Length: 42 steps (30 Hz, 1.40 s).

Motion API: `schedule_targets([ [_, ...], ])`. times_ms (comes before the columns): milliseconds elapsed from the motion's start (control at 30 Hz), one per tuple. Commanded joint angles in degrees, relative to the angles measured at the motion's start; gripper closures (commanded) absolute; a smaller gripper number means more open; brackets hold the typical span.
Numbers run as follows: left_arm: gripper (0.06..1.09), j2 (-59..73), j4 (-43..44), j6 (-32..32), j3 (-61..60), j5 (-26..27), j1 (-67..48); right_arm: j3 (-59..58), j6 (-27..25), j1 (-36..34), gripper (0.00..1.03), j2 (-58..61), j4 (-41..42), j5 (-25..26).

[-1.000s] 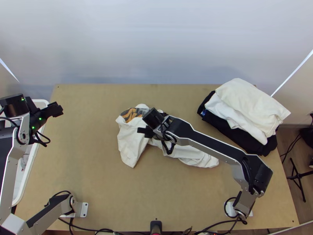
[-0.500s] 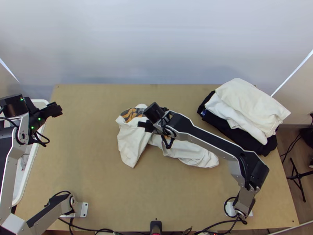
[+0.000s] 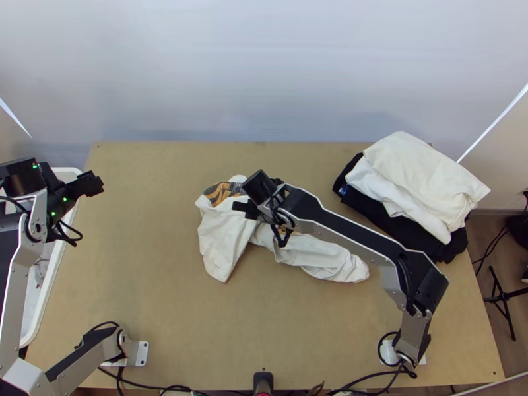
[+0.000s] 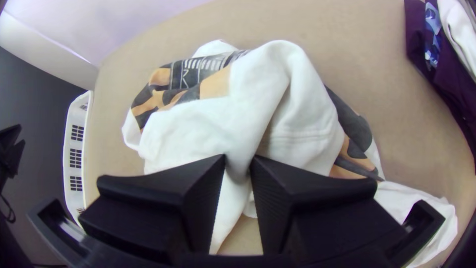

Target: Fold the t-shirt

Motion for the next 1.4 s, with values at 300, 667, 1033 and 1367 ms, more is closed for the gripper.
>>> schedule_targets([
  [300, 0.10, 0.98, 0.32, -0.72, 0.78, 0.09, -0.69, 11.50, -0.89, -1.46, 1.00, -1.25, 5.92, 0.39],
  [667, 0.10, 1.78, 2.87, -1.24, -2.03, 0.09, -5.61, 19.23, -8.45, -11.91, 1.00, -9.77, 17.25, 1.79],
  [1033, 0.10, 6.70, 7.35, -2.91, -8.27, 4.40, -26.70, 12.73, -15.83, -20.18, 1.00, -15.49, 17.96, 3.64],
  [1367, 0.11, 4.59, 0.59, 17.12, -17.06, 4.13, -48.59, 4.47, -17.24, -20.26, 1.00, -19.26, 21.12, 6.19],
])
